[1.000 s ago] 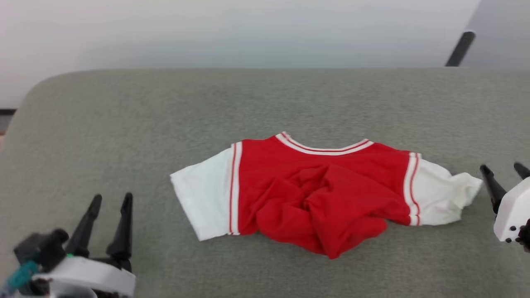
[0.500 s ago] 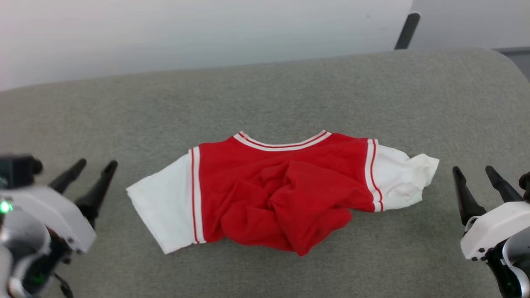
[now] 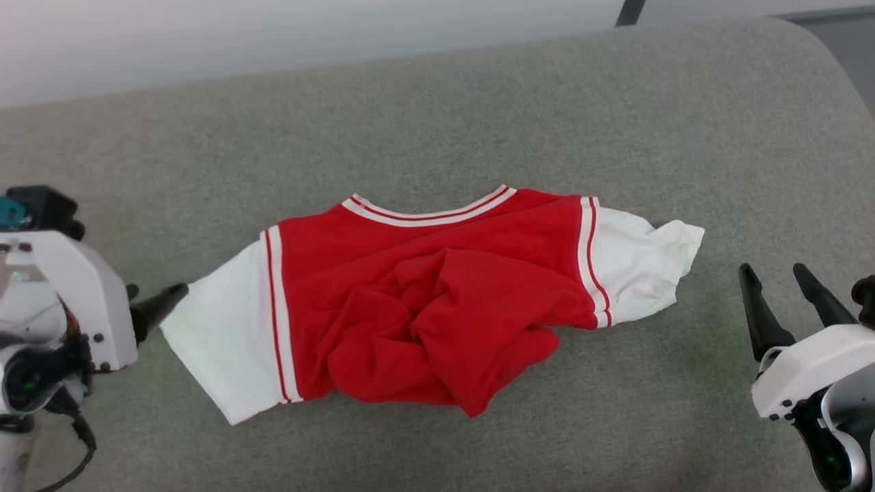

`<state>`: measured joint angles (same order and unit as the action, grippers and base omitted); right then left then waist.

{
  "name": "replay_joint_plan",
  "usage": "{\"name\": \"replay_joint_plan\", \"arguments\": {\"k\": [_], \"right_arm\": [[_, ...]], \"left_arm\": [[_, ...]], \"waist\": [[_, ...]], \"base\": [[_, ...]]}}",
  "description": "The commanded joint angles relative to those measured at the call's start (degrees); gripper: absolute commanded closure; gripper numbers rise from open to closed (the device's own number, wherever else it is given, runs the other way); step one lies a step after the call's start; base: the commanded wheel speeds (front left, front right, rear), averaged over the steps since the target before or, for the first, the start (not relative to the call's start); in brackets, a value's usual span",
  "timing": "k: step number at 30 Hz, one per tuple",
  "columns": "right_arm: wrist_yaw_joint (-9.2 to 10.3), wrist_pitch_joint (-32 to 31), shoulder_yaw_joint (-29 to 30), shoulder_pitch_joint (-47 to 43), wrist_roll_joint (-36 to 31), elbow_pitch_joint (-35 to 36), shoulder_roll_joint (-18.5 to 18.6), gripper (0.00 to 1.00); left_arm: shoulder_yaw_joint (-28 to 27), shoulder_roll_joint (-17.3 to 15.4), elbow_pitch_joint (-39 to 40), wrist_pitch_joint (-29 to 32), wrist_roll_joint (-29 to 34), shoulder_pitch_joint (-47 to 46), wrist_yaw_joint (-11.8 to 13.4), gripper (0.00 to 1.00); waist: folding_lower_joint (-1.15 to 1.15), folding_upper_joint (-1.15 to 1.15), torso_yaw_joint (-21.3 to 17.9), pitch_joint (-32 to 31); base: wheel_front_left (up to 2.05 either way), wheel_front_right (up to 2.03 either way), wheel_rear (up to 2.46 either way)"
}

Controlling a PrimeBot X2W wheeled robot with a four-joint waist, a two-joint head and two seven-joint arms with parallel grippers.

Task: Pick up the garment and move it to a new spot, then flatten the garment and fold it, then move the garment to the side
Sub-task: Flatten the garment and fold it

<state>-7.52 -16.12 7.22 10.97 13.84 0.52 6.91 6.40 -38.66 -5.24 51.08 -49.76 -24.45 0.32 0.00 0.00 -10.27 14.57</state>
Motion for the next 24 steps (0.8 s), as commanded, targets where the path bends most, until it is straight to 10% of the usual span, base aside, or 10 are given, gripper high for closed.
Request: {"name": "replay_joint_plan", "arguments": {"k": [1, 24], "right_arm": [[0.06, 0.30, 0.07, 0.44, 0.28, -0.04, -0.13, 0.00], [0.06, 0.30, -1.41, 5.12, 1.48, -0.86, 1.10, 0.00]], "left_arm": [[0.26, -0.34, -0.30, 0.26, 0.43, -0.40, 0.26, 0.00], [10.64, 0.69, -14.91, 6.87, 6.77, -8.15, -0.81, 0.00]], "waist": [[0.00, 0.00, -0.60, 0.92], [0.00, 0.00, -0.63, 6.90]], "base": [[0.00, 0.00, 0.00], [0.00, 0.00, 0.00]]}}
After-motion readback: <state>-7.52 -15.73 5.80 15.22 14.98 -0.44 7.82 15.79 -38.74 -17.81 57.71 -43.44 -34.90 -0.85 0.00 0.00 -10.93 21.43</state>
